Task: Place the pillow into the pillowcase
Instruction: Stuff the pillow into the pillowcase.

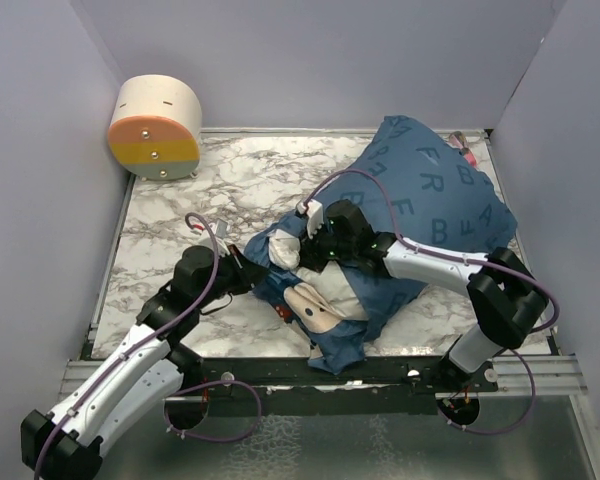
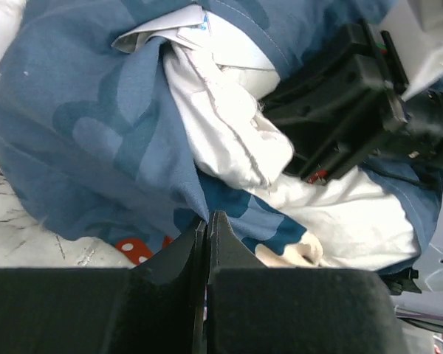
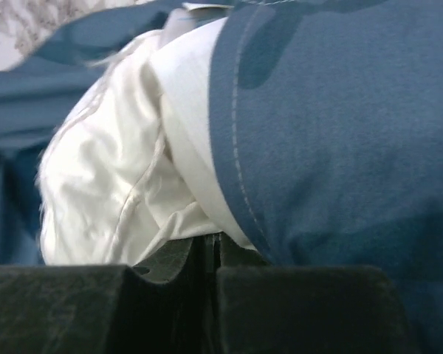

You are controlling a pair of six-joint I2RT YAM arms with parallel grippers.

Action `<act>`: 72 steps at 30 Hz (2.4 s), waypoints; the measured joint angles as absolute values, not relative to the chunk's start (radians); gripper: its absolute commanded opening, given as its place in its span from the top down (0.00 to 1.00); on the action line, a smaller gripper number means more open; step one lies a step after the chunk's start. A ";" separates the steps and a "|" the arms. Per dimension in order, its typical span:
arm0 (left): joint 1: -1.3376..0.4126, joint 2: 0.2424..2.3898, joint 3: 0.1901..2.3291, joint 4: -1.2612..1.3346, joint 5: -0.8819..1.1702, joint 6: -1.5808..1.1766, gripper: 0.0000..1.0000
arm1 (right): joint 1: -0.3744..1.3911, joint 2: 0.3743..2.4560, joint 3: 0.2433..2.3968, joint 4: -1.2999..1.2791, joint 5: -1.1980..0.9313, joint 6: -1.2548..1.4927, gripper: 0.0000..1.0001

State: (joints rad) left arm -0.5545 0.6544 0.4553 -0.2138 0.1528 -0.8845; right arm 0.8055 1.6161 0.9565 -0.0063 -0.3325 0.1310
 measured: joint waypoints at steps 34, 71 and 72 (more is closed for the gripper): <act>-0.552 0.927 0.883 -0.142 0.273 -0.611 1.00 | 0.722 1.445 1.005 -0.235 -0.433 -0.016 0.30; -0.704 0.759 0.527 0.038 0.088 -1.069 0.41 | 0.711 1.425 1.180 -0.348 -0.373 0.061 0.83; -0.727 0.785 0.529 0.047 0.069 -1.069 0.42 | 0.711 1.443 1.170 -0.348 -0.360 0.068 0.83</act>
